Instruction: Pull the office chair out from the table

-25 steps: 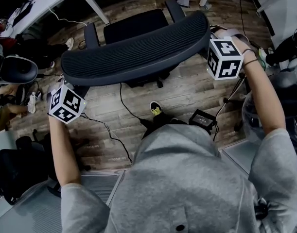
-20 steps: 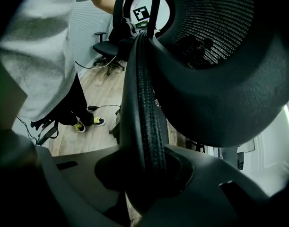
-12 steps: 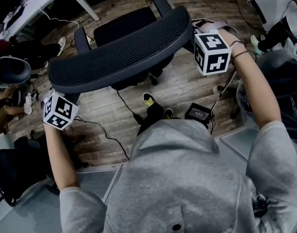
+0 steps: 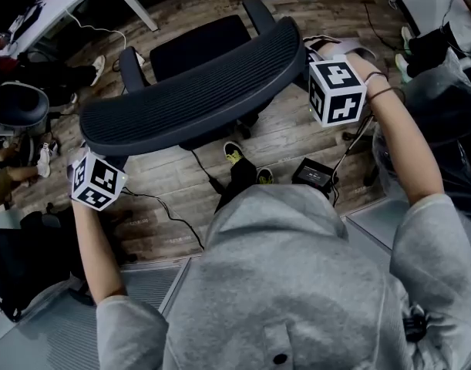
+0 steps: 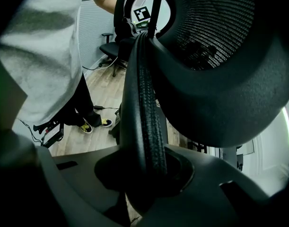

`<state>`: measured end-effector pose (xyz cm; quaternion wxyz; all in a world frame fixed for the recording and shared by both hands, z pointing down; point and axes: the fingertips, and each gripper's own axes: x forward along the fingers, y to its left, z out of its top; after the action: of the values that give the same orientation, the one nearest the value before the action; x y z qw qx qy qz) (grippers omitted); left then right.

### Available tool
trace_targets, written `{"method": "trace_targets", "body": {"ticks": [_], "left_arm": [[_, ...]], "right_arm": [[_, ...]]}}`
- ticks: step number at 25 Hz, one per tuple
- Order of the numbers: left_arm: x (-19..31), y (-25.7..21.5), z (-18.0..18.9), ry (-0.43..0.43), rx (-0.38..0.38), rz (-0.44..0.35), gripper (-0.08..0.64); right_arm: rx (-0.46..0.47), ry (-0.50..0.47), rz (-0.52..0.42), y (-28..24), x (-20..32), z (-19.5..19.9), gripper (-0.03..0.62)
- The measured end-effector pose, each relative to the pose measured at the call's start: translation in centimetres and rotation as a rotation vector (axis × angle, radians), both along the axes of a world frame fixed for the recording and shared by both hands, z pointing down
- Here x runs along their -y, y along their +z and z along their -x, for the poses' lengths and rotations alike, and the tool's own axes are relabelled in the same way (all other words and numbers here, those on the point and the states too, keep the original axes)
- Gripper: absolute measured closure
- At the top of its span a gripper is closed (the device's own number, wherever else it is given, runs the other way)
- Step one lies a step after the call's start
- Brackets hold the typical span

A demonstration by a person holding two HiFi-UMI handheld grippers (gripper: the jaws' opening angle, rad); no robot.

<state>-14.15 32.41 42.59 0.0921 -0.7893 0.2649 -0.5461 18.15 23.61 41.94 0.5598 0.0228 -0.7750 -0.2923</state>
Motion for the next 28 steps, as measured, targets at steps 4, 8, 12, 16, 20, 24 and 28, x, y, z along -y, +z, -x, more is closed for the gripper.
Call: {"method": "trace_targets", "body": {"ticks": [4, 8, 12, 16, 20, 24, 28], "left_arm": [[-1.2, 0.1, -0.4, -0.006, 0.001, -0.001, 0.434], [-1.9, 0.1, -0.4, -0.028, -0.002, -0.01, 0.43], [-1.1, -0.4, -0.1, -0.115, -0.05, -0.118, 0.387], [-0.8, -1.1, 0.9, -0.219, -0.13, -0.235, 0.336], [-1.6, -2.5, 2.0, -0.338, -0.277, -0.231, 0.286], [-3.3, -3.3, 3.3, -0.51, -0.473, -0.309, 0.252], [-5.2, -3.4, 5.6, -0.698, -0.636, -0.416, 0.247]], "right_arm": [[0.019, 0.0, -0.015, -0.1, -1.0, -0.3, 0.485], [0.063, -0.001, -0.053, -0.4, -1.6, -0.1, 0.471], [0.156, 0.003, -0.126, -1.1, -1.2, 0.5, 0.442], [0.259, 0.055, -0.212, -2.0, -0.4, -0.7, 0.437], [0.369, 0.107, -0.226, -3.7, -0.6, -3.0, 0.379], [0.474, 0.169, -0.287, -5.1, -1.7, -5.0, 0.367], [0.652, 0.308, -0.334, -7.5, -3.3, -8.0, 0.37]]}}
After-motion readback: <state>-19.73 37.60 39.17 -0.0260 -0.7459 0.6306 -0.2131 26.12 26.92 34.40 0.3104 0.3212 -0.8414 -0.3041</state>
